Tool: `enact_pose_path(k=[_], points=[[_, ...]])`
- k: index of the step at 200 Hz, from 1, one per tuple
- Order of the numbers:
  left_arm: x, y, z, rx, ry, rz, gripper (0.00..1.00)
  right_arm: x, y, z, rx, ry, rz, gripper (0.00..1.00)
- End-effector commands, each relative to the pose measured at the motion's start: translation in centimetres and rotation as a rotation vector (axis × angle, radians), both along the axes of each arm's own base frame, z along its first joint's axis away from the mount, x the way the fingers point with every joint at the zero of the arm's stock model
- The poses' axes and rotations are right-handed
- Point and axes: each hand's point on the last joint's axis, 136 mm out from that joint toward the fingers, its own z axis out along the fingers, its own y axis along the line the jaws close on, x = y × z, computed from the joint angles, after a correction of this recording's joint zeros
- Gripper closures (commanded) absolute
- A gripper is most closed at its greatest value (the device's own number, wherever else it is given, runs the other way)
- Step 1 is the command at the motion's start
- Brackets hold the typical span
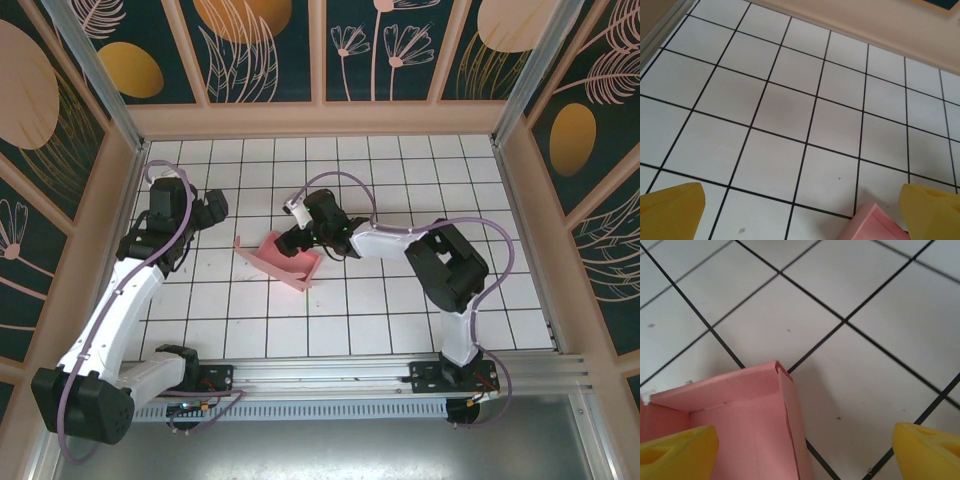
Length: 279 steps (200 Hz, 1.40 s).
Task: Fold the paper box
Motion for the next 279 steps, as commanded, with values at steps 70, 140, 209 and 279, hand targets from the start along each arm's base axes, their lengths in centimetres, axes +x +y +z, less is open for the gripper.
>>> enact_pose_path(k=[70,140,209,279], points=[[1.5,-3.3,2.6,-0.117,-0.13,-0.153,0.02,5.5,-10.3,-0.7,-0.003,0.064,-0.432,0.12],[2.0,-4.3,1.8,-0.141,-0.117,-0.192,0.02,2.6,-9.0,2.7,0.06,0.002,-0.244,0.1],[1.3,-4.0,1.1,-0.111,-0.095,-0.2,0.01,-0.2,-1.2,-1.5,-0.063,0.035,-0.006,0.08],[1.6,-4.1,0.7,-0.111,-0.087,-0.204,0.02,3.9,-6.9,-2.7,-0.17,0.044,-0.329,0.11]])
